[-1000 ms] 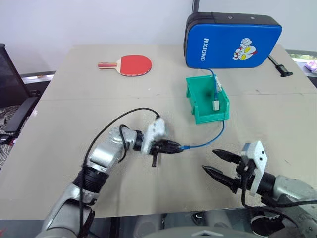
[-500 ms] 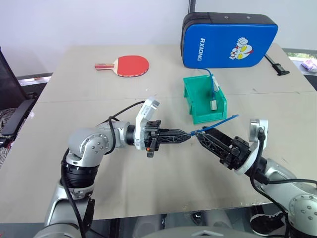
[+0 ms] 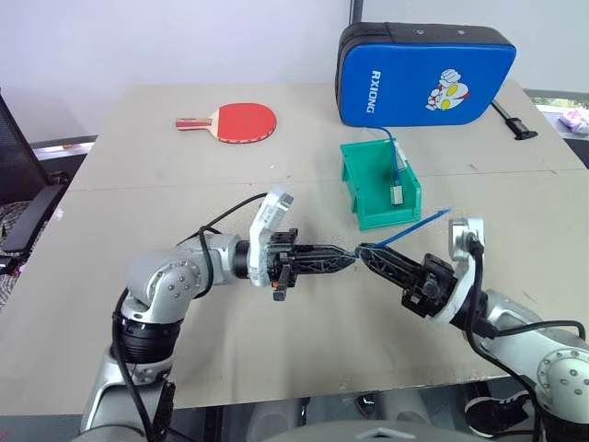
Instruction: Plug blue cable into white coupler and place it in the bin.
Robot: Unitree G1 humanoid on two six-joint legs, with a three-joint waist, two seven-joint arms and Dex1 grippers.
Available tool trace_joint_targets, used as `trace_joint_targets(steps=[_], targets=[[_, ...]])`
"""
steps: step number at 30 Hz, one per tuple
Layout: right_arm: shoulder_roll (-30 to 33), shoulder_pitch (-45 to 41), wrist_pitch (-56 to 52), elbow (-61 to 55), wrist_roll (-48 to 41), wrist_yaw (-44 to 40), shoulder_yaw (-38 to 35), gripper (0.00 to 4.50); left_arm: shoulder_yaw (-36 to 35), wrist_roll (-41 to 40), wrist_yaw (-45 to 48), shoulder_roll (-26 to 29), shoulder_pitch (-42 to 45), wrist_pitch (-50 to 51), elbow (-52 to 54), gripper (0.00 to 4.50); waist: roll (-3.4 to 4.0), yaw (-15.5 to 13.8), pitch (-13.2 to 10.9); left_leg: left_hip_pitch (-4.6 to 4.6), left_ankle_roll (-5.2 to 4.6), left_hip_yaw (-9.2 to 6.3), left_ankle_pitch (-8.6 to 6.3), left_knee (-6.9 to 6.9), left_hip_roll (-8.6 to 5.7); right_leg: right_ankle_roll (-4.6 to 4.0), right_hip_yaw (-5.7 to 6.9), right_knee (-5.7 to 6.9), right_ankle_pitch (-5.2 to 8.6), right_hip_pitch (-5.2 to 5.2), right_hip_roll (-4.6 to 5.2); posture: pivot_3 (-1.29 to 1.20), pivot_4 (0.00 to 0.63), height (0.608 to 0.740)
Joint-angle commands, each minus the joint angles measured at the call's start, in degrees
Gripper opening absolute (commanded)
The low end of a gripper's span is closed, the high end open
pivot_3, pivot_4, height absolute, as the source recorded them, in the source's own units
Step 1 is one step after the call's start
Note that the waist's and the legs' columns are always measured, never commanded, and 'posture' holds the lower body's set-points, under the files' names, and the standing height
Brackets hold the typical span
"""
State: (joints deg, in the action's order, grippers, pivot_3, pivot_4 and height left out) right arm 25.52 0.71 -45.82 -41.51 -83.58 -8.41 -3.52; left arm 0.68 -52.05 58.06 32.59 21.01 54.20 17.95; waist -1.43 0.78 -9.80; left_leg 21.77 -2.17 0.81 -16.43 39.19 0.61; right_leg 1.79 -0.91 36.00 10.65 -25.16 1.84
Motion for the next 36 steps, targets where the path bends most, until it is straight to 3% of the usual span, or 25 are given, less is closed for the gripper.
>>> trace_joint_targets(steps=[1,2,5,9,18,25,28,32,36], targets=[[0.7,-0.4,2.5,-0.1,0.6,-1.2,-1.8,0.0,-3.9,8.4,-4.3,1.3,-3.5,-10.5,2.1,2.74,0.0,0.0,0.0,0.0,0.0,-0.01,0.0,0.0,0.0,0.0,0.01,0.0,0.0,0.0,0.0,0.0,0.15,0.74],[1.0,-0.4,3.1,0.3,1.5,-1.6,-2.1,0.0,-5.6,11.3,-6.4,1.3,-4.8,-14.3,1.8,3.13,0.0,0.0,0.0,0.0,0.0,0.0,0.0,0.0,0.01,-0.01,0.0,-0.01,0.0,0.0,0.01,0.0,0.15,0.74],[1.4,-0.1,4.3,1.7,3.2,-2.8,-2.6,0.0,-8.8,21.7,-7.1,4.3,-9.0,-28.6,-2.2,3.13,-0.01,-0.2,0.0,0.0,0.0,0.02,0.0,-0.01,0.02,-0.04,0.0,-0.01,-0.01,-0.01,0.02,0.0,0.15,0.74],[1.4,-0.2,5.0,3.4,4.8,-4.8,-2.4,0.0,-14.4,24.2,-4.0,7.9,-14.3,-36.6,-8.7,3.13,0.01,-0.2,0.0,-0.01,0.0,0.07,0.0,-0.06,0.07,-0.06,-0.01,-0.02,-0.01,-0.04,0.03,0.0,0.15,0.74],[2.5,-1.8,4.3,6.7,8.1,-9.4,-2.0,0.0,-17.3,25.5,2.0,11.8,-25.2,-40.8,-12.3,3.13,-0.01,-0.6,0.0,0.07,-0.14,0.16,-0.08,-0.06,0.06,-0.05,0.02,-0.11,-0.01,-0.07,0.2,0.0,0.15,0.74],[2.4,-1.7,4.1,6.7,9.2,-10.2,-1.9,0.0,-13.7,29.4,0.7,10.1,-22.4,-43.5,-16.3,3.13,-0.02,-0.6,0.0,0.04,-0.13,0.15,-0.08,-0.06,0.1,-0.04,0.06,-0.08,-0.02,-0.07,0.16,0.0,0.15,0.74],[2.5,-0.8,4.3,5.7,9.2,-10.0,-2.3,0.0,-11.8,30.8,2.6,10.1,-21.6,-45.9,-18.4,2.45,-0.03,-0.5,0.0,0.03,-0.13,0.19,-0.08,-0.06,0.09,-0.02,0.03,-0.07,-0.05,-0.07,0.16,0.0,0.15,0.74],[3.2,0.3,4.8,4.6,10.7,-10.2,-2.7,0.0,-10.5,30.1,4.3,10.1,-20.1,-46.0,-18.6,0.53,-0.03,-0.2,0.0,0.06,-0.18,0.19,-0.11,-0.06,0.1,0.06,0.04,-0.08,-0.11,-0.09,0.18,0.0,0.15,0.74],[3.7,0.3,5.8,3.5,12.9,-11.2,-3.3,0.0,-8.3,28.9,6.6,10.5,-18.2,-43.5,-16.0,0.54,-0.02,-0.2,0.0,0.05,-0.18,0.19,-0.11,-0.06,0.1,0.06,0.04,-0.08,-0.1,-0.08,0.18,0.0,0.15,0.74]])
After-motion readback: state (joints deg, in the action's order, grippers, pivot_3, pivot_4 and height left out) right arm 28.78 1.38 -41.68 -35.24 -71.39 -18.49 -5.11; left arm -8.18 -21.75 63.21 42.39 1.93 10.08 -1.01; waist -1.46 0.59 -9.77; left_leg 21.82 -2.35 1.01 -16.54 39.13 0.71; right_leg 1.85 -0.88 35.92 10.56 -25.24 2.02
